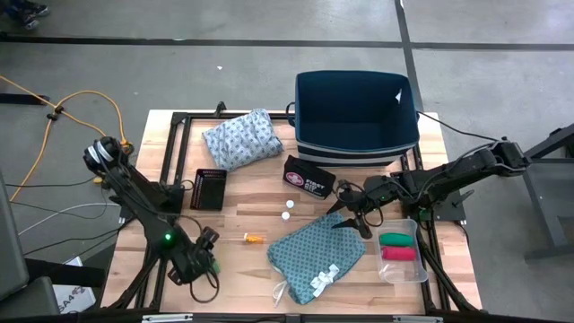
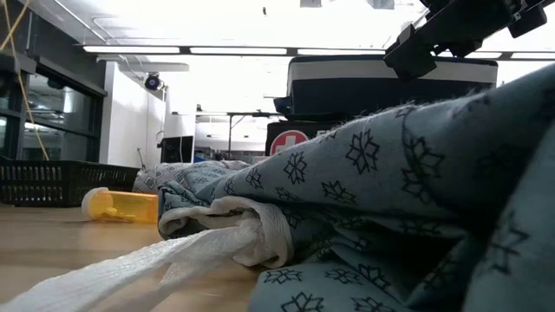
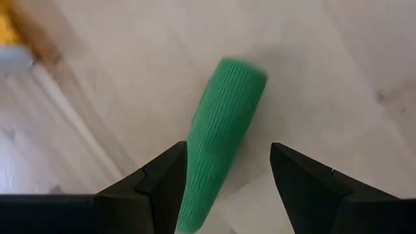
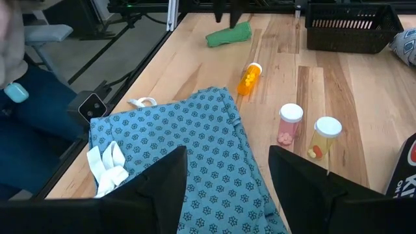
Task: Pick & place medical supplies in basket/bin
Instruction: Put the green bandage into the transparent bin
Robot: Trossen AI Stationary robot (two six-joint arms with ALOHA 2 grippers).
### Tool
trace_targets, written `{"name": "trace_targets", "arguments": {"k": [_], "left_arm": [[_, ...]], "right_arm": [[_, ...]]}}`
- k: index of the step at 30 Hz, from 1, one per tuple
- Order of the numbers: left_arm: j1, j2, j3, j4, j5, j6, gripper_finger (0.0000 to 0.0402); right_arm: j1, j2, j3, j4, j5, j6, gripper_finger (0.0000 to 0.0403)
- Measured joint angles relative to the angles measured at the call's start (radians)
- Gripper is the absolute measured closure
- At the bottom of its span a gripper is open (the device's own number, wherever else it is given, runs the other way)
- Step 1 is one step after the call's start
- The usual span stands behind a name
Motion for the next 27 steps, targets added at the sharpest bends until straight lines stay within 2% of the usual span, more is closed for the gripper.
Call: {"name": "trace_targets", "arguments": {"k": [8, 27], "left_arm": [[0.023, -0.119, -0.124, 0.051, 0.007, 0.001, 0.019], [0.035, -0.12, -0.233, 0.208, 0.005, 0.013, 0.019]], "right_arm": [[0.0, 0.0, 0.0, 0.0, 0.0, 0.0, 0.0199], [0.0, 0.0, 0.0, 0.0, 0.0, 0.0, 0.0199]]}}
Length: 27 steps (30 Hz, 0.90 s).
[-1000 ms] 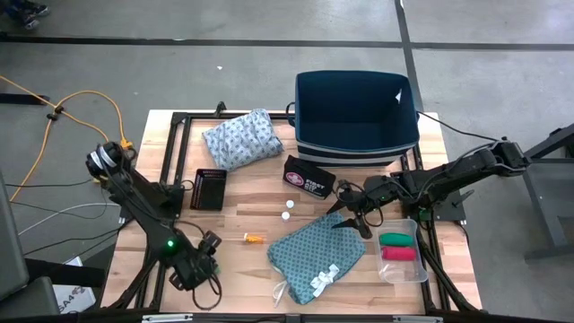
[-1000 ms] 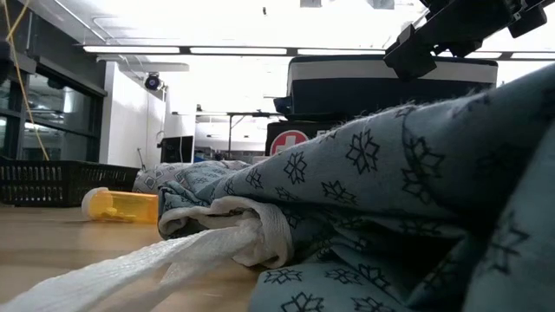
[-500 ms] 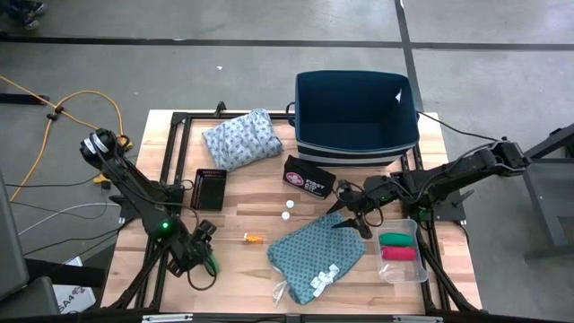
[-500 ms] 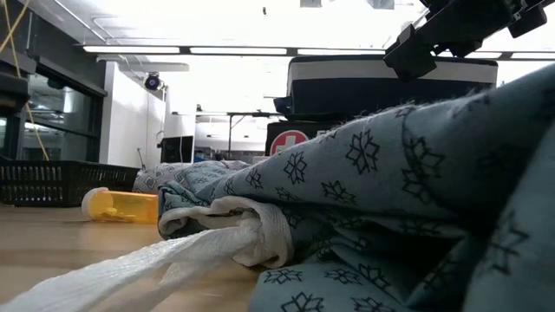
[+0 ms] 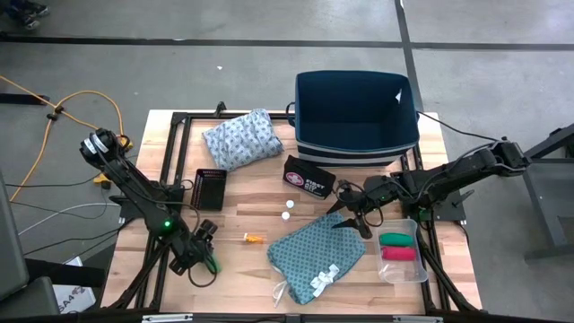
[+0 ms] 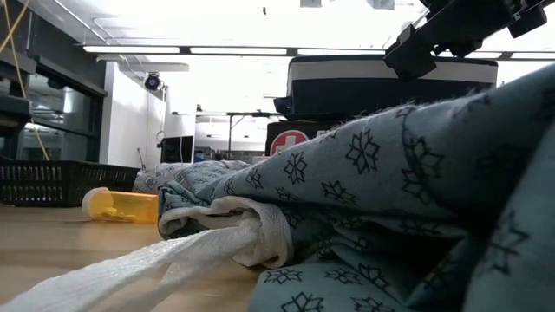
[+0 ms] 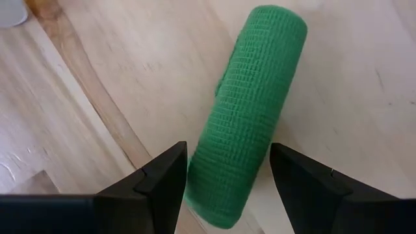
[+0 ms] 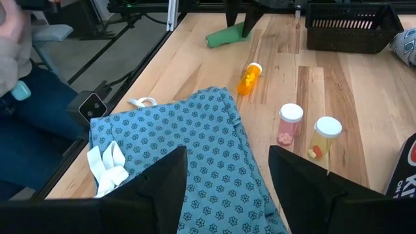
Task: Pick & place medical supplies in basket/bin
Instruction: Put the green bandage into the transparent bin
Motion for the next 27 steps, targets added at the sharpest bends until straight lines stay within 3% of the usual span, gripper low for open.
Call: {"name": "trace_targets", "arguments": {"k": [15, 27], "left_arm": [[0.023, 0.0, -0.006, 0.008, -0.009, 0.01, 0.0193], [0.023, 0.001, -0.006, 0.008, -0.009, 0.015, 0.0266]], "right_arm": [[0.0, 0.0, 0.0, 0.0, 0.0, 0.0, 0.0199], [0.0, 0.0, 0.0, 0.0, 0.0, 0.0, 0.0199]]}}
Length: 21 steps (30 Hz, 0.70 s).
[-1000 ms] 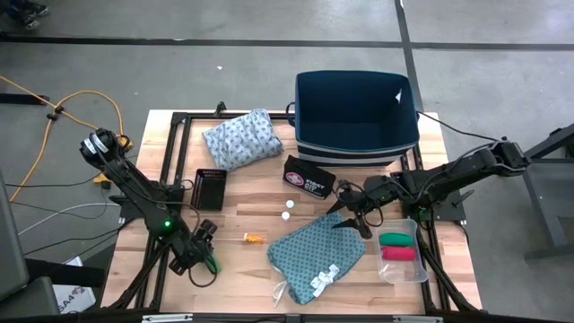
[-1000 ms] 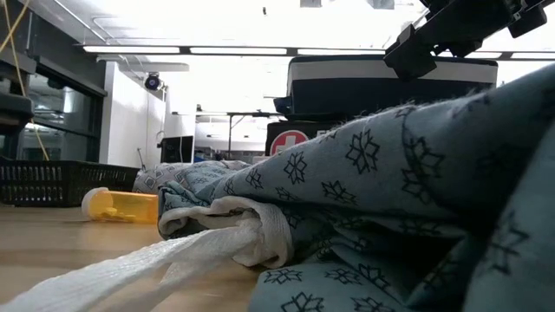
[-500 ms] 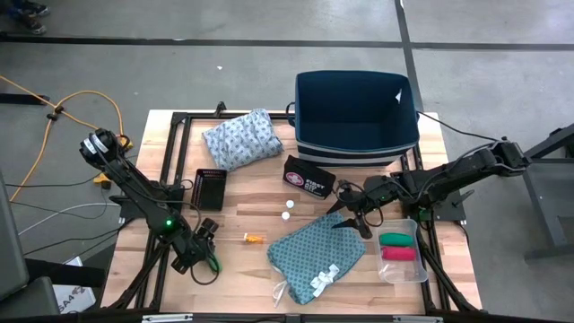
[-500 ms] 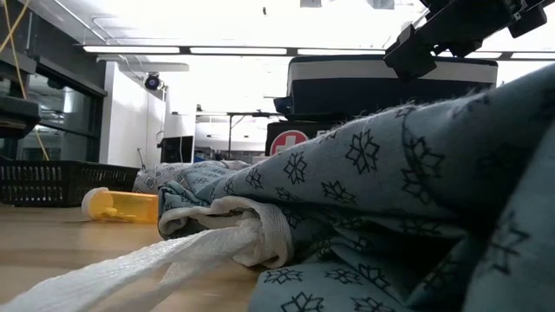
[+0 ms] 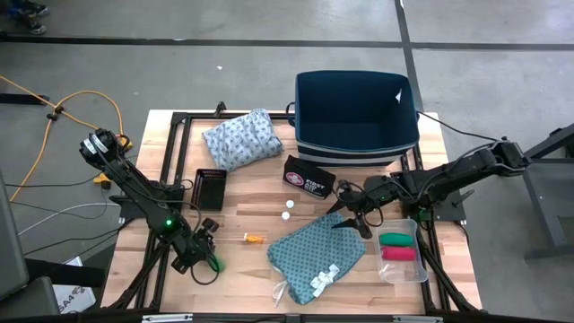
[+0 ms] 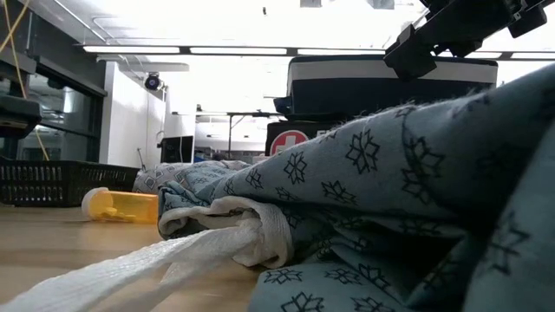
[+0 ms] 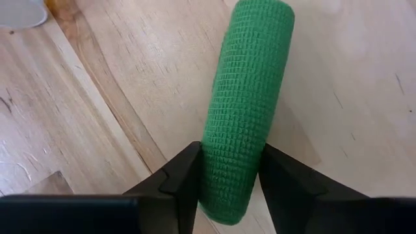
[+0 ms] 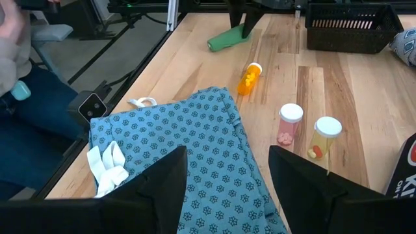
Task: Pick & place medical supplies in basket/bin
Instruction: Put the green bandage into the transparent bin
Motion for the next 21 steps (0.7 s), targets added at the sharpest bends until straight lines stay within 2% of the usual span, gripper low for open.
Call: {"name": "trace_targets", "arguments": {"k": [11, 21], "left_arm": [[0.007, -0.032, 0.0, 0.073, 0.009, 0.032, 0.0271], [0.174, -0.262, 0.002, 0.114, 0.002, 0.086, 0.0271]], "right_arm": [[0.0, 0.0, 0.0, 0.0, 0.0, 0.0, 0.0199], [0.0, 0.0, 0.0, 0.0, 0.0, 0.0, 0.0199]]}}
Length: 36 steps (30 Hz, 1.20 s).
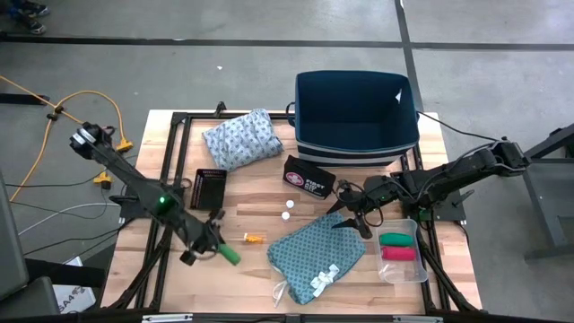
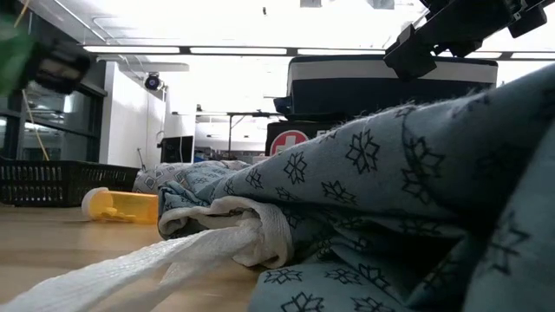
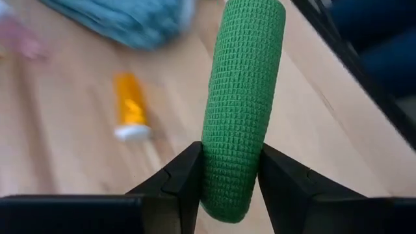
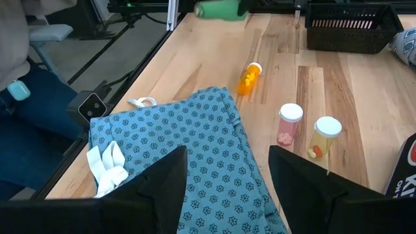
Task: Pick & place medical supplies in basket/bin
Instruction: Put the green bandage into the transparent bin
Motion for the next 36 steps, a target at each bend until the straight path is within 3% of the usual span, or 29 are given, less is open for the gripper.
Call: {"name": "trace_targets", "arguments": {"k": [6, 12, 21, 31, 36], "left_arm": [[0.121, -0.057, 0.0, 0.004, -0.003, 0.041, 0.0271], [0.23, 0.001, 0.0, 0.124, -0.003, 0.041, 0.0271], [0.37, 0.263, 0.073, 0.439, -0.088, 0.114, 0.0271], [0.461, 0.562, 0.354, 0.477, -0.08, 0.125, 0.0271], [0.459, 0.636, 0.404, 0.548, -0.08, 0.14, 0.0271]], "right_arm": [[0.0, 0.0, 0.0, 0.0, 0.0, 0.0, 0.0199], [0.0, 0.0, 0.0, 0.0, 0.0, 0.0, 0.0199], [0.0, 0.0, 0.0, 0.0, 0.0, 0.0, 0.0199], [0.0, 0.0, 0.0, 0.001, 0.0, 0.0, 0.0199], [0.0, 0.0, -0.001, 0.001, 0.0, 0.0, 0.0199]]}}
